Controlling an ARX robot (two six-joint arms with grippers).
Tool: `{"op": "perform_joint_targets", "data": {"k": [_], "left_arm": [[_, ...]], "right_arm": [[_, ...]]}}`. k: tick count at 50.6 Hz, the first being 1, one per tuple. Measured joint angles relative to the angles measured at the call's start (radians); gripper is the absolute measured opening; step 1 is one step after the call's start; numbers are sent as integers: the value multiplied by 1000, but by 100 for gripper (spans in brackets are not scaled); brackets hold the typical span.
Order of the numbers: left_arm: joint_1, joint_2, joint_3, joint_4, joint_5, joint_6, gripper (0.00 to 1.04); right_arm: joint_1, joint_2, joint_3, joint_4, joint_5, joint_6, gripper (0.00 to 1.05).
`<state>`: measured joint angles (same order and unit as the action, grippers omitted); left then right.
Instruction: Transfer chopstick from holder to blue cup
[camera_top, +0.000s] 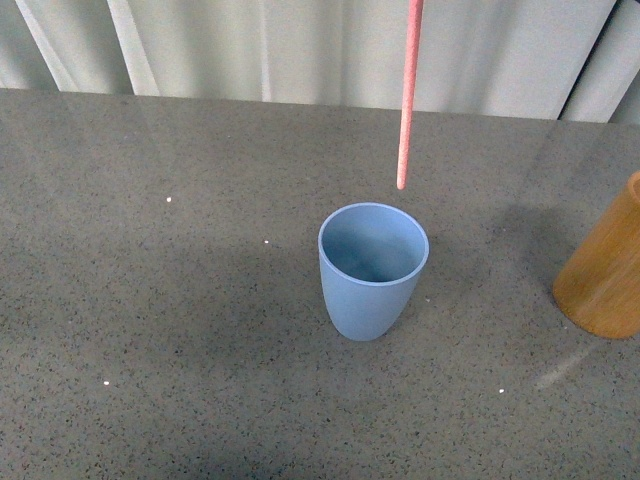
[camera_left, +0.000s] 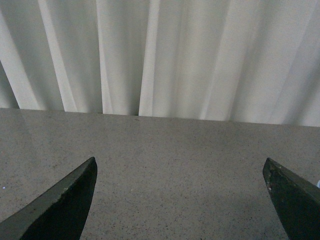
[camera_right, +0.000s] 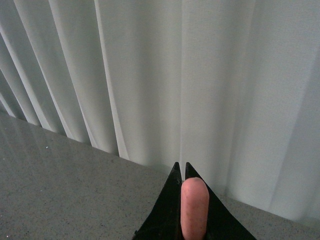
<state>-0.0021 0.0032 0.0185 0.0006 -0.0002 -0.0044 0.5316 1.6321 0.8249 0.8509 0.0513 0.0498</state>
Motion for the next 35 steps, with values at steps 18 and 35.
{"op": "perform_joint_targets", "data": {"k": [18,35], "left_arm": [[0,0,0,0,0,0,98],[0,0,0,0,0,0,98]], "right_arm": [[47,79,-28,48,7,10,1],[54,172,-71,117,20,11,1]]}}
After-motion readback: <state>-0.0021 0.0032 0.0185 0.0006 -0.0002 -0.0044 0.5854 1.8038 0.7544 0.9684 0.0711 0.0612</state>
